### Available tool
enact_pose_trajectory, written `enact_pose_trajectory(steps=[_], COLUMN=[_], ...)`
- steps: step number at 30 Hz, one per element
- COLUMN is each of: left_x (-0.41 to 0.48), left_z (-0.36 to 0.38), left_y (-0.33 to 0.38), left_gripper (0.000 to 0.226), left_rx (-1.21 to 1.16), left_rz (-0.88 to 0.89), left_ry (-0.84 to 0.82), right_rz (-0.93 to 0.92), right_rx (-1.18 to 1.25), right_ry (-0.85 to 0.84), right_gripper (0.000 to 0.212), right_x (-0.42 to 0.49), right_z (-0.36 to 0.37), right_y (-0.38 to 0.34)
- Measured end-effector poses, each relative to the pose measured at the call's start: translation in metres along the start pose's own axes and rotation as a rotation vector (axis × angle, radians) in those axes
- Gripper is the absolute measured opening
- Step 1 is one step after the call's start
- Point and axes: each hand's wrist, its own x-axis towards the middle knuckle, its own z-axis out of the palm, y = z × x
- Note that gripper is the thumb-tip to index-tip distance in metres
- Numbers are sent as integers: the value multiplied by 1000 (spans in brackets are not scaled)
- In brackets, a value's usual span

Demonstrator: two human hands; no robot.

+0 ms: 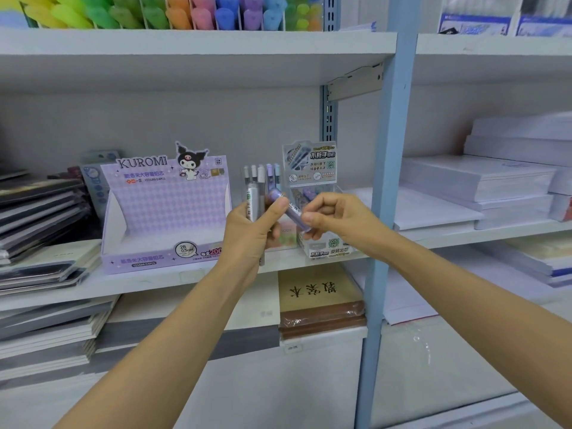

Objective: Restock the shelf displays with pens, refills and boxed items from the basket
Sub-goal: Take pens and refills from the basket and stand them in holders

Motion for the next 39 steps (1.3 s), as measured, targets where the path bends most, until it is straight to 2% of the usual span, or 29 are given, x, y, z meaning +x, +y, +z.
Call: enact_pose_trajectory(steps=[4,11,15,17,20,25,29,33,36,39], left_x=[-2,-2,-2,-3,-3,0,0,4,4,2], left_z=[12,18,25,29,33,36,36,35,31,26], left_y=[2,-2,-5,-5,-6,-7,-5,-2,-3,-6], left_gripper=[13,12,23,27,20,9,12,22,22,18], left_rx=[28,39,67,80,88,170,182,204,175,153], left_rz=[-4,-49,-94,-129,-128,-82,-79,-92,-160,-204], left_ry=[25,-31,-73,-113,-124,-147,-176,-110,-104,-174], right_rz=[-58,-76,-74,-58,-53,-106,-113,-116,-57,4], right_rx=[-134,28,74,143,165,53,-18,-18,-145,-254], right_ry=[49,129,219,190,159,286,287,379,422,410], right_gripper=[34,18,18,23,28,28,17,16,13,13], right_x=[-2,-8,-10,-11,-13,-6,1,4,-1,-9], right_z=[6,2,0,-2,-6,-13,-20,-33,-40,-36], right_y=[-4,-1,7,8,6,-7,-16,-15,-3,14])
